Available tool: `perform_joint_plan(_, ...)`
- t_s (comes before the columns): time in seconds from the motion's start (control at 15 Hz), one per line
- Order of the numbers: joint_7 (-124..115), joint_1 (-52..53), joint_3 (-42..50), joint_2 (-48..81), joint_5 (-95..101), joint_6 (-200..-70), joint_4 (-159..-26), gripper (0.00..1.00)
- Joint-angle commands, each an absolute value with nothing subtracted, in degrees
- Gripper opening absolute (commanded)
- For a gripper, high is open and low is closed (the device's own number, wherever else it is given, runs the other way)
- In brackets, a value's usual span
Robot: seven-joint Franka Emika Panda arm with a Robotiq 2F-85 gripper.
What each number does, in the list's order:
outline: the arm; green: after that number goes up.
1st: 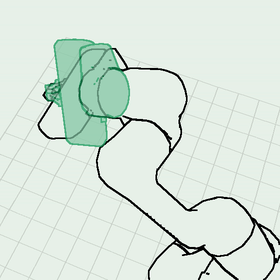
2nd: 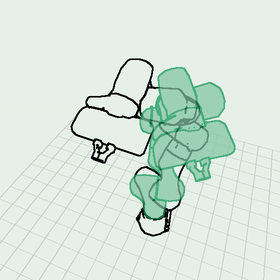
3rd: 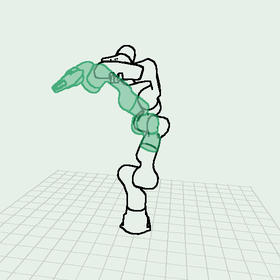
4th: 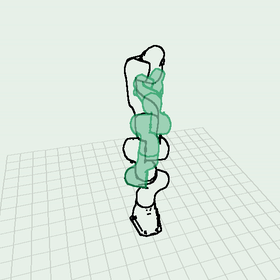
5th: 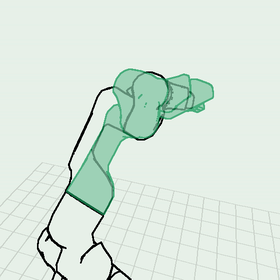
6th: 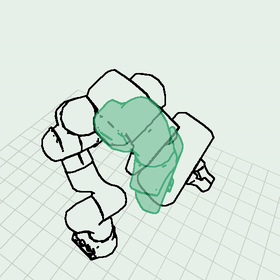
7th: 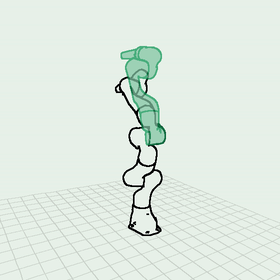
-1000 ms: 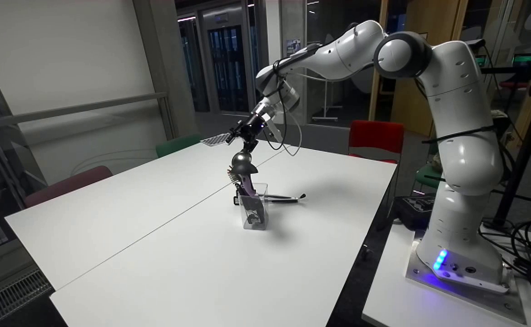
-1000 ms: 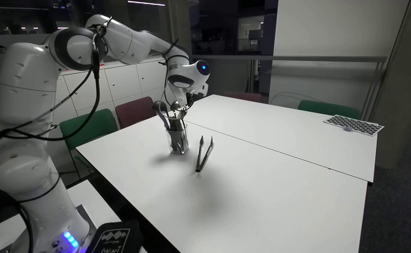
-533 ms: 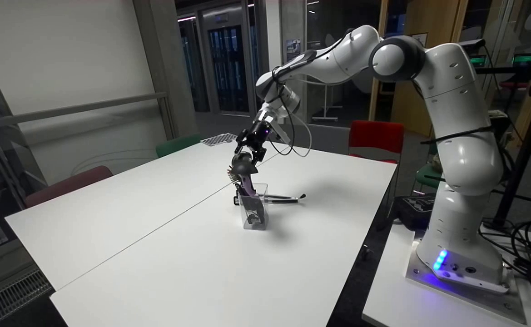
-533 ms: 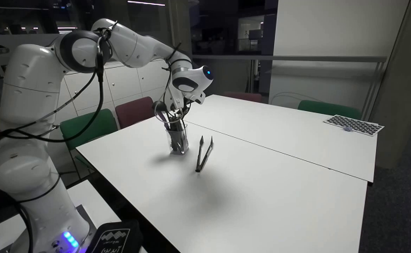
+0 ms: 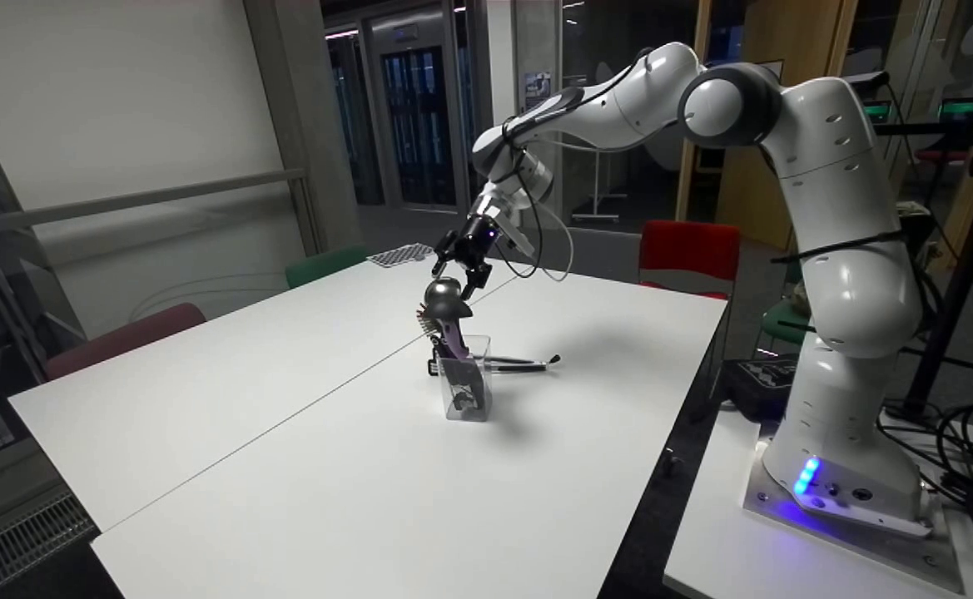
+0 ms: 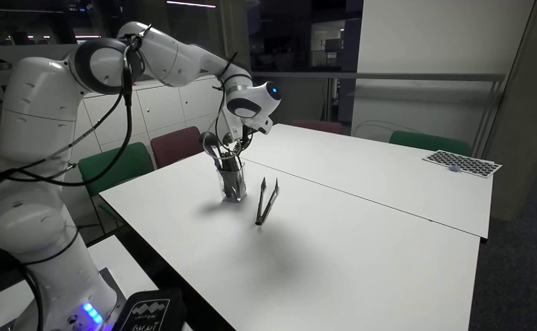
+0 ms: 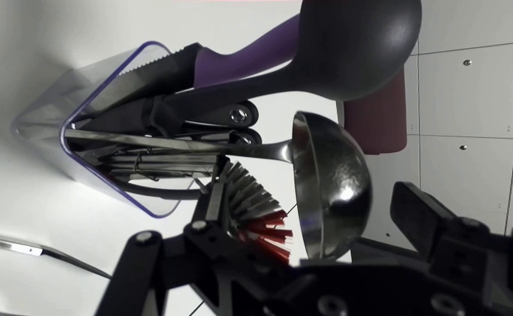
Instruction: Remove two utensils from the utensil holder
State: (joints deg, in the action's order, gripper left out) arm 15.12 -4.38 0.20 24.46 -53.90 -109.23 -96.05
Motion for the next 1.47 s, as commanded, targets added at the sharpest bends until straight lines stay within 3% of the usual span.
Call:
perform_joint_plan(0.0, 16.5, -4.8, -0.5, 23.2, -56.7, -113.2, -96.2, 1.00)
perform_joint_plan(0.13, 17.1, -4.6, -0.9, 23.2, -58.1, -115.8, -96.3, 0.98)
perform_joint_plan(0.2, 18.0, -4.8, -1.1, 23.2, -58.9, -116.5, -96.3, 0.73)
perform_joint_plan(0.33, 19.2, -4.9, -1.4, 23.2, -60.4, -117.6, -96.5, 0.72)
perform_joint_plan(0.87, 23.4, -5.1, -1.3, 23.3, -63.1, -117.2, -96.7, 0.12)
perform_joint_plan(0.93, 23.5, -5.1, -1.2, 23.4, -63.0, -117.2, -96.7, 0.53)
perform_joint_plan(1.07, 23.6, -5.1, -1.2, 23.4, -62.9, -117.1, -96.7, 0.50)
perform_joint_plan(1.4, 24.1, -4.9, -1.3, 23.2, -62.4, -116.6, -97.2, 0.86)
